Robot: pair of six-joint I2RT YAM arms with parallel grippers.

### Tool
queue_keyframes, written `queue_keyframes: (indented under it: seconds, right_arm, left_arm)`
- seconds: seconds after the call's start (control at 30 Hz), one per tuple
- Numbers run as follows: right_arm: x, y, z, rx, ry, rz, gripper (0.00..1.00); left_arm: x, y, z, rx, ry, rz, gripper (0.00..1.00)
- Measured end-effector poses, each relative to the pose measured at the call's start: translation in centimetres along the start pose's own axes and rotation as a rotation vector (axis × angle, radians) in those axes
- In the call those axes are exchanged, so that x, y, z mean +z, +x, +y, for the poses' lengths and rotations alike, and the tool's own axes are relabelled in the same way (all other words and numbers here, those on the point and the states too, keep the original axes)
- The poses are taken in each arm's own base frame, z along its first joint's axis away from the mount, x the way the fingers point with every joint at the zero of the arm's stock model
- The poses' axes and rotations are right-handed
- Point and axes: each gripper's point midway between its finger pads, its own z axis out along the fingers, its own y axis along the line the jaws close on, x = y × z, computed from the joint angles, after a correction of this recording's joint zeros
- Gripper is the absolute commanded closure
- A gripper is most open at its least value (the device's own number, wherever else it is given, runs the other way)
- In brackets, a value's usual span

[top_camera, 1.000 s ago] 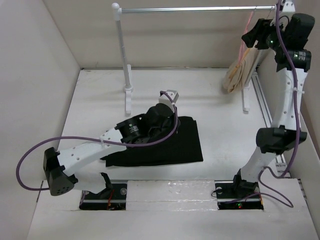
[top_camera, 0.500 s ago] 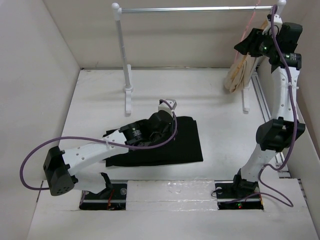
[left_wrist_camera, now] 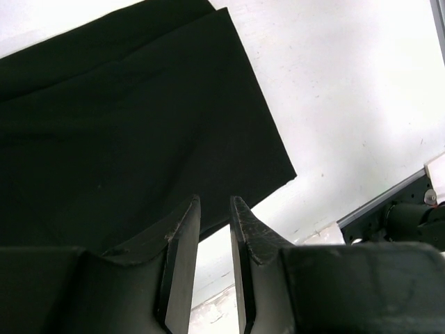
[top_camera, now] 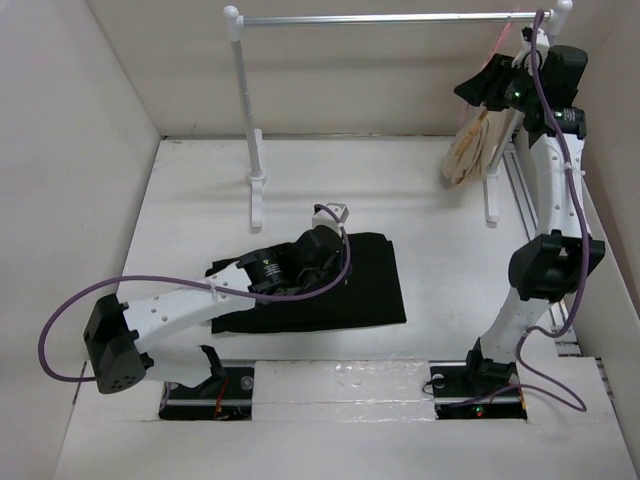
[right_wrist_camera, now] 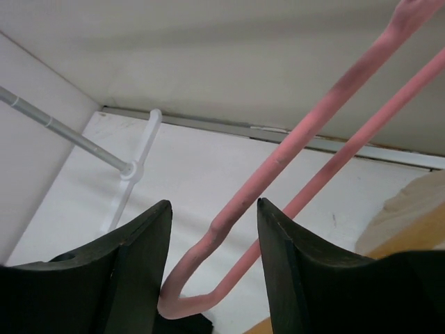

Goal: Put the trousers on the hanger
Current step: Pick up the hanger from the clothesline.

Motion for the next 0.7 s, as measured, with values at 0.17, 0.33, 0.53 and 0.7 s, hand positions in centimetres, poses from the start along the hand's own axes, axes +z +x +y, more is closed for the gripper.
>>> queue_keyframes:
  seconds: [0.17, 0.33, 0.53, 0.7]
  right_arm:
    - [1.1, 1.0, 0.1, 0.051, -0.022, 0.006, 0.68]
    - [2.2, 2.7, -0.7, 0.118, -0.037, 0.007, 0.88]
    - [1.7, 1.9, -0.1, 0.107, -0.041, -0.012, 0.97]
    - [-0.2, -0.4, 0.9, 0.05, 0.0, -0.026, 1.0]
  left_arm:
    - [-0.2, -0.2, -0.1, -0.016, 0.004, -0.006, 0.79]
    - [-0.5, -0.5, -0.2, -0.025, 0.008, -0.016, 0.79]
    - [-0.5, -0.5, -0.1, -0.026, 0.005, -0.019, 0.7]
    - [-1.5, -1.7, -0.8, -0.025, 0.017, -0.027, 0.5]
